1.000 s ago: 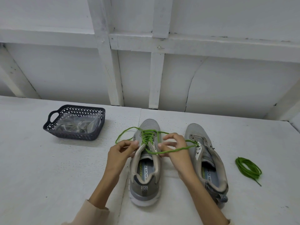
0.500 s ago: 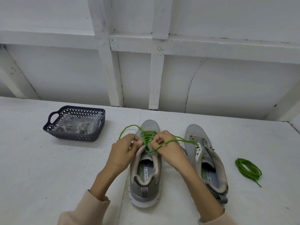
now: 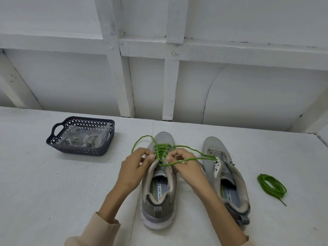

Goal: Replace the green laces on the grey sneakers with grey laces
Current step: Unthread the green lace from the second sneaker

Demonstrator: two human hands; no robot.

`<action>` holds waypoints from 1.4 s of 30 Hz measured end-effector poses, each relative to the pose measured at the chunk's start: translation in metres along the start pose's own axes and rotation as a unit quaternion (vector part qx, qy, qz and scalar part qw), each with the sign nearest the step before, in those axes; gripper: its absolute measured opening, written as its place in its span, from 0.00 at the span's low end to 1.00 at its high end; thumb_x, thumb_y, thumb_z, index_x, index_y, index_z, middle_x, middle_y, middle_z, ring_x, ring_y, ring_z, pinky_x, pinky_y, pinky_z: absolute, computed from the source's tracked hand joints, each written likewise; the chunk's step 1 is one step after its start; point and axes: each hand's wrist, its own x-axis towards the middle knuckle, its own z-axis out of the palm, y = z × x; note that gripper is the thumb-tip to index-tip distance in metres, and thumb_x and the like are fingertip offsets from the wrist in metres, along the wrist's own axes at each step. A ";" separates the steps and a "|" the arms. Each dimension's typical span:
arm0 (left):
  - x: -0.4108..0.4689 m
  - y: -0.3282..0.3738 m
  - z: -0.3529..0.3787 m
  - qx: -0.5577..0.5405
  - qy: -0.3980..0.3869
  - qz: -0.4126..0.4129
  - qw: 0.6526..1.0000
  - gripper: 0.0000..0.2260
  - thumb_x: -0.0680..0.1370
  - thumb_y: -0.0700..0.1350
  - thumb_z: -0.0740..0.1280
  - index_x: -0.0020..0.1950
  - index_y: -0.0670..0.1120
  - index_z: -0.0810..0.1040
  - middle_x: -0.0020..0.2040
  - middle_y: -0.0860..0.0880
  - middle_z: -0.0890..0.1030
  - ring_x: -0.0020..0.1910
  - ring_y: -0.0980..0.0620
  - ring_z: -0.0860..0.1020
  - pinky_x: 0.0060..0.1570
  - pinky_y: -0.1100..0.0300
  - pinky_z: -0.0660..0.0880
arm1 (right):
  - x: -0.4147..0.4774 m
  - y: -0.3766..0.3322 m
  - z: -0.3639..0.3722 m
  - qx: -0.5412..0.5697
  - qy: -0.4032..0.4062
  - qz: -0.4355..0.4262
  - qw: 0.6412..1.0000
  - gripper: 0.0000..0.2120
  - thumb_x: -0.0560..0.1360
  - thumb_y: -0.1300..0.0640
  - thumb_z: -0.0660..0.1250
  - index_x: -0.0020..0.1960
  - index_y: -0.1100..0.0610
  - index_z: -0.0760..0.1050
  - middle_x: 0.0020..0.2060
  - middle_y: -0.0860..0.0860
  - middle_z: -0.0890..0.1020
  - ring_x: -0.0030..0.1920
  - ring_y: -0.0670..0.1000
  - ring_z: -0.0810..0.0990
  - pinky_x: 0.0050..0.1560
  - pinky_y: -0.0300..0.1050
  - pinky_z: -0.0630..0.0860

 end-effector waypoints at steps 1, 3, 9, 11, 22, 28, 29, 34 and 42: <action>0.001 -0.001 0.001 -0.007 0.013 -0.009 1.000 0.11 0.76 0.61 0.62 0.45 0.56 0.76 0.44 0.63 0.81 0.40 0.62 0.80 0.46 0.50 0.78 | 0.000 0.001 0.002 0.001 0.006 0.000 1.000 0.05 0.77 0.62 0.68 0.42 0.56 0.77 0.38 0.51 0.78 0.35 0.47 0.74 0.38 0.43 0.71; 0.002 -0.002 0.004 -0.043 0.032 -0.023 0.998 0.07 0.80 0.56 0.63 0.47 0.54 0.76 0.40 0.60 0.82 0.39 0.59 0.81 0.46 0.45 0.79 | -0.002 0.003 0.003 0.027 0.022 -0.005 0.999 0.05 0.79 0.60 0.65 0.47 0.61 0.76 0.39 0.53 0.78 0.34 0.49 0.73 0.36 0.42 0.71; -0.004 -0.003 0.003 -0.107 0.011 -0.020 0.994 0.11 0.74 0.56 0.72 0.46 0.49 0.82 0.47 0.55 0.83 0.44 0.58 0.80 0.42 0.60 0.76 | -0.003 0.005 -0.003 0.062 0.008 -0.018 0.998 0.07 0.73 0.65 0.72 0.48 0.68 0.79 0.44 0.53 0.79 0.36 0.39 0.78 0.37 0.36 0.74; -0.003 -0.005 0.003 -0.102 0.015 -0.016 0.995 0.14 0.74 0.59 0.70 0.47 0.49 0.81 0.46 0.55 0.83 0.42 0.55 0.81 0.40 0.57 0.77 | -0.003 0.004 -0.002 0.070 0.009 -0.009 0.997 0.04 0.74 0.67 0.70 0.47 0.68 0.78 0.42 0.54 0.78 0.32 0.39 0.76 0.33 0.35 0.73; -0.003 -0.006 0.004 -0.151 -0.001 -0.023 0.988 0.05 0.77 0.47 0.69 0.43 0.47 0.80 0.47 0.54 0.84 0.42 0.56 0.81 0.40 0.65 0.75 | -0.005 0.006 0.002 0.108 0.027 -0.007 0.994 0.01 0.73 0.65 0.71 0.44 0.63 0.81 0.41 0.53 0.82 0.34 0.44 0.77 0.35 0.37 0.72; -0.004 -0.003 0.004 -0.225 0.020 -0.068 0.972 0.11 0.78 0.50 0.67 0.47 0.42 0.80 0.40 0.49 0.83 0.41 0.54 0.81 0.40 0.63 0.77 | -0.006 0.005 0.002 0.164 0.072 0.032 0.983 0.05 0.77 0.60 0.67 0.46 0.62 0.79 0.32 0.51 0.79 0.30 0.45 0.74 0.31 0.37 0.73; -0.006 -0.003 0.004 -0.203 -0.004 -0.056 0.978 0.12 0.76 0.52 0.68 0.46 0.44 0.81 0.41 0.49 0.83 0.42 0.55 0.81 0.42 0.64 0.76 | -0.007 0.004 0.002 0.161 0.053 0.030 0.985 0.05 0.76 0.61 0.70 0.46 0.63 0.79 0.32 0.52 0.80 0.31 0.46 0.75 0.32 0.37 0.72; -0.002 -0.003 0.006 -0.198 0.013 -0.054 0.979 0.11 0.77 0.50 0.70 0.44 0.42 0.79 0.41 0.50 0.83 0.41 0.55 0.80 0.41 0.62 0.75 | -0.006 0.005 0.001 0.167 0.061 0.018 0.984 0.04 0.75 0.65 0.69 0.44 0.67 0.77 0.35 0.54 0.80 0.34 0.50 0.75 0.31 0.40 0.72; -0.006 -0.004 0.007 -0.187 -0.007 -0.065 0.980 0.13 0.74 0.51 0.74 0.43 0.40 0.81 0.44 0.48 0.83 0.45 0.57 0.79 0.44 0.67 0.74 | -0.010 0.004 0.002 0.167 0.031 0.026 0.985 0.05 0.71 0.64 0.73 0.43 0.67 0.80 0.35 0.56 0.80 0.35 0.49 0.76 0.35 0.38 0.73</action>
